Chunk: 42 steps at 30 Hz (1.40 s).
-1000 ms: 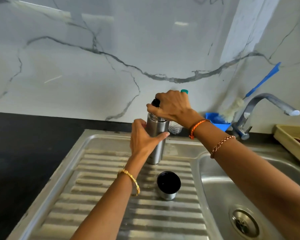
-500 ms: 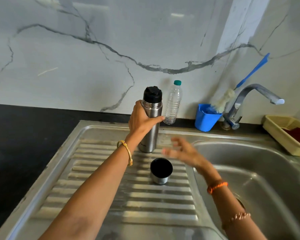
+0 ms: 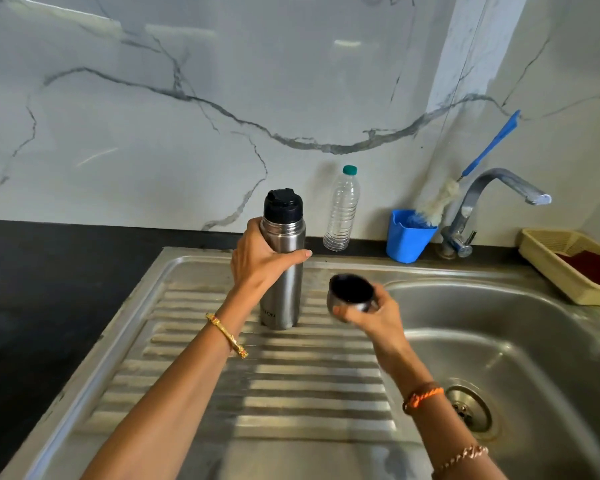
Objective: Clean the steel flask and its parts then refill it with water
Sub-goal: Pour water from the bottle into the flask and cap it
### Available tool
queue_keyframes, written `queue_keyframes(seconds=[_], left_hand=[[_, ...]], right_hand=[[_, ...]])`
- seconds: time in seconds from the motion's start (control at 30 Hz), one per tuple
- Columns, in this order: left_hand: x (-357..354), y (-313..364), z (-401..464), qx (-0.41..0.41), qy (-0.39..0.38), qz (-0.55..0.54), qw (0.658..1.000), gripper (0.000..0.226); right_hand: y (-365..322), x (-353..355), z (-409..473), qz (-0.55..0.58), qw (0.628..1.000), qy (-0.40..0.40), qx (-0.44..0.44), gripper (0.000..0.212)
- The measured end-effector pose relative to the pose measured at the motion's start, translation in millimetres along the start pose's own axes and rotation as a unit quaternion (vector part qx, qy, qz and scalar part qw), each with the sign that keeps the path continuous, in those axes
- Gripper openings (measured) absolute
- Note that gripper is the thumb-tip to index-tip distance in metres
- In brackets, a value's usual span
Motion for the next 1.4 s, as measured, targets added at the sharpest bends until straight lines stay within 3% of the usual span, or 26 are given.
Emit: queue_keyframes(seconds=[0.17,0.33,0.43,0.53,0.63,0.7,0.83,1.0,1.23,1.4], left_hand=[[11,-1,-14,-0.008,-0.021,0.007,1.0,0.072],[11,1,-22,-0.022,-0.046,-0.035,0.998,0.086],[12,5,-22,-0.029,-0.045,-0.084,0.995,0.073],[11,8,-19,-0.021,-0.041,-0.119,0.992,0.058],[9,5,-18,0.001,-0.033,-0.156,0.987,0.061],[7,1,-18,0.016,-0.025,-0.179,0.983,0.065],[5,-4,-16,0.038,-0.007,-0.211,0.977,0.066],[5,-5,-15,0.038,0.009,-0.212,0.976,0.065],[5,-9,-16,0.032,0.022,-0.212,0.976,0.064],[4,-11,-17,0.027,0.021,-0.221,0.975,0.063]], right_hand=[[-59,0,14,0.108,0.994,-0.017,0.018,0.03],[-100,3,22,0.186,0.982,-0.009,-0.012,0.04],[-125,-2,27,0.161,0.986,-0.041,0.023,0.036],[-154,-11,31,0.06,0.99,-0.074,0.103,0.044],[-185,-25,35,-0.115,0.972,-0.066,0.195,0.061],[-203,-40,35,-0.227,0.932,-0.069,0.275,0.061],[-213,-77,28,-0.4,0.816,-0.143,0.392,0.064],[-200,-105,28,-0.497,0.744,-0.213,0.393,0.065],[-194,-110,29,-0.535,0.728,-0.235,0.357,0.055],[-180,-110,33,-0.559,0.728,-0.147,0.369,0.062]])
Point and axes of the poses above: each hand's wrist, its own z-axis towards the middle knuckle, its own x-axis out of the back of the hand, y = z × x, the point moved 4 cm from there along z, towards the middle knuckle, and after that the axes turned 9 degrees about y, right-handed, at the moved point
